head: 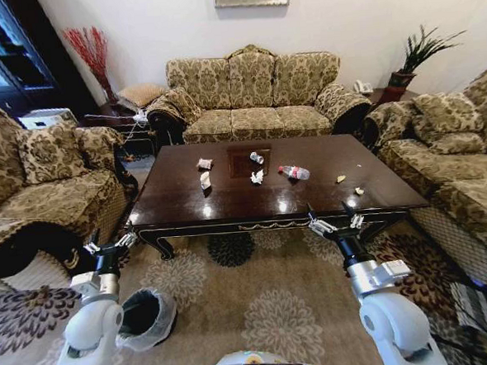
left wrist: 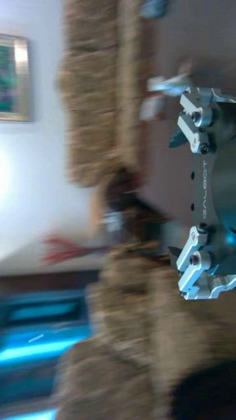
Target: Move to the front of the table and place the trash on the table into the trash bin.
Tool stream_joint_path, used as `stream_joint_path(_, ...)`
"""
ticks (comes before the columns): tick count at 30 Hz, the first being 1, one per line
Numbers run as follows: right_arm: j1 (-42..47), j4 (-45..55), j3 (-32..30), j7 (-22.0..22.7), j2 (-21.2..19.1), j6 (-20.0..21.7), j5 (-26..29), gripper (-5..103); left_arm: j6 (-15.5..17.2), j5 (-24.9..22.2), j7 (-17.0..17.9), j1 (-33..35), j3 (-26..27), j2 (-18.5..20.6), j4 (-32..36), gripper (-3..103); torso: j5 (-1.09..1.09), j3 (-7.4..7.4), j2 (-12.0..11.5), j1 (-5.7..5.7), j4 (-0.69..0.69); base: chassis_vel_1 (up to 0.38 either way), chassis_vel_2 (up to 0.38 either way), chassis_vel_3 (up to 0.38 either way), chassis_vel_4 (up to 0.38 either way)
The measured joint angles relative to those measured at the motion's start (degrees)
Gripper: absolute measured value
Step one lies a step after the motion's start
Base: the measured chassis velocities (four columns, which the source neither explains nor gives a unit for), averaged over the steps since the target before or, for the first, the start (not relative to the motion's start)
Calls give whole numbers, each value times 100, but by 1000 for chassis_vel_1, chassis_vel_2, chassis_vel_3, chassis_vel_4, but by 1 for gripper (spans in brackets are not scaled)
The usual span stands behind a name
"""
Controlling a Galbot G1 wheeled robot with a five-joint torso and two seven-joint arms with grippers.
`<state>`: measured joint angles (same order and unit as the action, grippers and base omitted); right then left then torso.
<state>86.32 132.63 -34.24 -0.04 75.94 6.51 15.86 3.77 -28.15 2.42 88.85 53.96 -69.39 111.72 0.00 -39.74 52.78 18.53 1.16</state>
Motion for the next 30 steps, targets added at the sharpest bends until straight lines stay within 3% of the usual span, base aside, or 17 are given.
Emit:
stream_joint_path(1, -21, -39, 12, 27, 0, -31, -36, 100, 176, -235, -269, 111, 97, 74, -207, 100, -2, 0, 0, 0, 1, 0, 0, 0, 0)
stream_joint_path(2, -21, -39, 12, 27, 0, -31, -36, 100, 176, -235, -269, 111, 97, 74, -207, 100, -2, 0, 0, 0, 1, 0, 0, 0, 0)
stream_joint_path(3, -28, -74, 21, 41, -6, -82, -66, 100, 353, -469, -529, 228, 193, 151, -416, 102, -1, 0, 0, 0, 2, 0, 0, 0, 0)
stream_joint_path(5, -17, -65, 33, 47, -31, -74, -56, 100, 476, -633, -716, 304, 258, 200, -547, 100, -2, 0, 0, 0, 4, 0, 0, 0, 0)
stream_joint_path(7, -10, -1, 42, 44, -44, -9, -4, 100, 501, -664, -754, 319, 273, 210, -571, 97, -1, 0, 0, -1, 2, 0, 0, 0, 0)
stream_joint_path(12, -118, 109, 101, -245, -60, 91, 90, 100, 498, -676, -768, 319, 273, 218, -577, 101, 0, 0, 0, 0, 0, 0, 0, 0, 0)
stream_joint_path(14, -177, 30, 152, -327, -88, 52, 44, 100, 294, -582, -597, 234, 202, 252, -491, 98, -2, 0, 0, -1, 4, 0, 0, 0, 0)
stream_joint_path(15, -194, 1, 185, -346, -99, 41, 44, 100, 15, -445, -374, 103, 117, 303, -333, 100, 0, 0, 0, 0, 3, 0, 0, 0, 0)
stream_joint_path(16, -194, 1, 185, -346, -99, 41, 44, 100, 15, -445, -374, 103, 117, 303, -333, 100, 0, 0, 0, 0, 3, 0, 0, 0, 0)
stream_joint_path(20, -61, -3, 179, -341, -73, -26, 50, 100, -926, 33, 407, -316, -200, 452, 186, 100, 5, 0, 0, 0, -2, 0, 0, 0, 0)
stream_joint_path(30, -52, 59, 168, -300, -61, -30, 47, 100, -1107, 203, 568, -373, -231, 474, 266, 100, -2, 0, 0, 0, 1, 0, 0, 0, 0)
